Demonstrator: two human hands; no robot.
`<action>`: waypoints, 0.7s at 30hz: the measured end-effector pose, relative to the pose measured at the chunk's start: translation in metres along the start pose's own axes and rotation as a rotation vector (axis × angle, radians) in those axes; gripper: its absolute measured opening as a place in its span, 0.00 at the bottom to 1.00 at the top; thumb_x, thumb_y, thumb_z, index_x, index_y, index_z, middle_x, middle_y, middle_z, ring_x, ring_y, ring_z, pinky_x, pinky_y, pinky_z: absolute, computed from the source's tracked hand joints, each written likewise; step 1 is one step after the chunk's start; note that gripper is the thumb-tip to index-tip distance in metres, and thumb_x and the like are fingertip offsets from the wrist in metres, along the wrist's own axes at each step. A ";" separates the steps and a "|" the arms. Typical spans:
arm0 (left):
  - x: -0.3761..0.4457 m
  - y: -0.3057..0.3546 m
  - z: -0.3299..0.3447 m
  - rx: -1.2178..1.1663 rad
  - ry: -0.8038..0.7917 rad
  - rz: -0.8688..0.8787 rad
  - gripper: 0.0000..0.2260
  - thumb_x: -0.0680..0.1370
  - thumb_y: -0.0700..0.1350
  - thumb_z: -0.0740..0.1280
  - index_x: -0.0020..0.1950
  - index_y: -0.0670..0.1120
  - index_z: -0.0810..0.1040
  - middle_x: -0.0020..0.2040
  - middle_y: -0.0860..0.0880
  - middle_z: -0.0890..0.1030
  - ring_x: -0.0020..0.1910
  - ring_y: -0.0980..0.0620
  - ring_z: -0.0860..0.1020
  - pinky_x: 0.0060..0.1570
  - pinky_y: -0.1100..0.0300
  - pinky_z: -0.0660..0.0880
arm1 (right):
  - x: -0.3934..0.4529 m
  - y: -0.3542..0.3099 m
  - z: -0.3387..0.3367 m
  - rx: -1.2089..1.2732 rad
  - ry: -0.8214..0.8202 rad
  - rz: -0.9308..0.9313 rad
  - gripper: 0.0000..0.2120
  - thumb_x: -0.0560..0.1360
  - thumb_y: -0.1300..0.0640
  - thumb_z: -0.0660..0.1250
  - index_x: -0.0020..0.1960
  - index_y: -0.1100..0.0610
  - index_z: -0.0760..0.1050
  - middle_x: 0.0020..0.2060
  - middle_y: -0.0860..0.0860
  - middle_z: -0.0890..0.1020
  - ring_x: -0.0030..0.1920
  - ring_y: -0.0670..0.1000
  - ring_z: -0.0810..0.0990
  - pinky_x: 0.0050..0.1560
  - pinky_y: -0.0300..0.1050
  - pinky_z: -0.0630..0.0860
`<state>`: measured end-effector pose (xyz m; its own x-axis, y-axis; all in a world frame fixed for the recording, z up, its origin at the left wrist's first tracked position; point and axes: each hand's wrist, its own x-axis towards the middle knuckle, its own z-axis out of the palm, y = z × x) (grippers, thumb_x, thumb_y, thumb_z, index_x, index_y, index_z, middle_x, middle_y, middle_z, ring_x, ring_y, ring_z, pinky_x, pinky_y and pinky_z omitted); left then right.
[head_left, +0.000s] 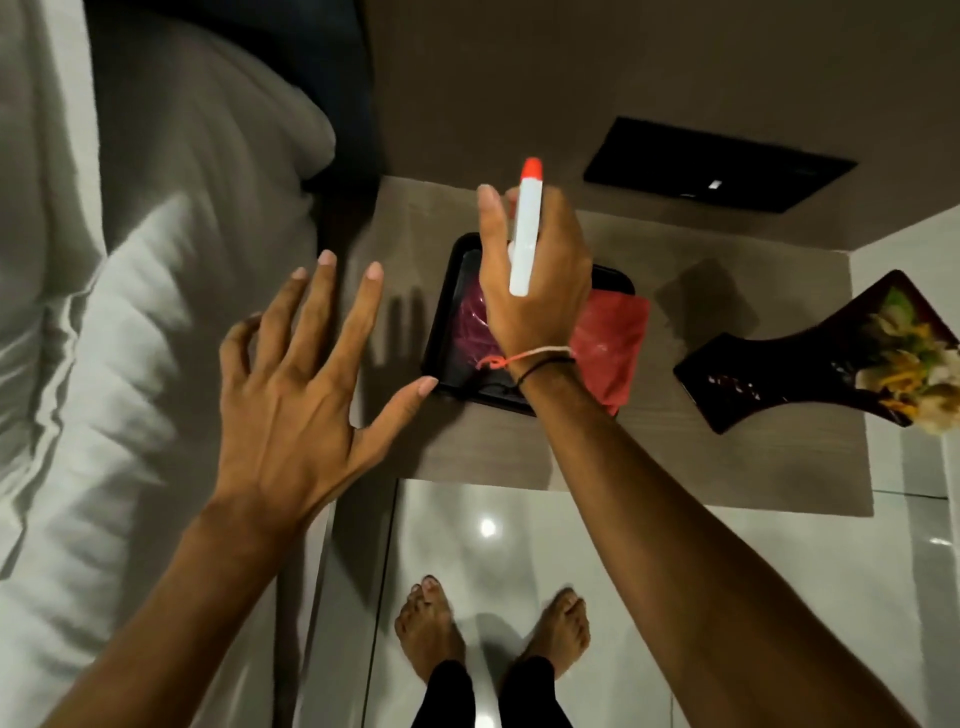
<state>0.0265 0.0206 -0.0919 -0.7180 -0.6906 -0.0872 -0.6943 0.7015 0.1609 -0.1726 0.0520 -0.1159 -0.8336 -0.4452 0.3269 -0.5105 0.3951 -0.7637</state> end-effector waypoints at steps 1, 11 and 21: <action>0.000 0.001 -0.001 -0.002 -0.007 0.003 0.39 0.77 0.74 0.44 0.83 0.54 0.50 0.84 0.42 0.58 0.81 0.41 0.61 0.69 0.41 0.65 | 0.002 -0.002 -0.001 0.003 0.005 -0.012 0.22 0.77 0.41 0.64 0.51 0.61 0.79 0.39 0.53 0.82 0.36 0.47 0.80 0.37 0.43 0.80; -0.023 0.096 0.044 -0.369 -0.292 0.168 0.28 0.82 0.60 0.54 0.79 0.49 0.66 0.76 0.43 0.72 0.73 0.41 0.74 0.71 0.42 0.73 | -0.073 0.106 -0.088 -0.015 -0.173 0.216 0.29 0.73 0.41 0.73 0.71 0.47 0.69 0.64 0.47 0.76 0.61 0.36 0.75 0.58 0.25 0.73; 0.057 0.189 0.102 -0.685 -0.355 -0.191 0.33 0.81 0.44 0.62 0.83 0.48 0.51 0.80 0.38 0.58 0.73 0.34 0.68 0.72 0.38 0.70 | -0.032 0.175 -0.095 0.272 -0.195 0.833 0.13 0.70 0.60 0.79 0.52 0.64 0.83 0.43 0.60 0.86 0.37 0.46 0.84 0.42 0.41 0.82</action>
<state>-0.1513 0.1319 -0.1670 -0.6426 -0.6096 -0.4641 -0.7047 0.2326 0.6703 -0.2553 0.2113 -0.2072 -0.8481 -0.2376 -0.4736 0.3322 0.4579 -0.8246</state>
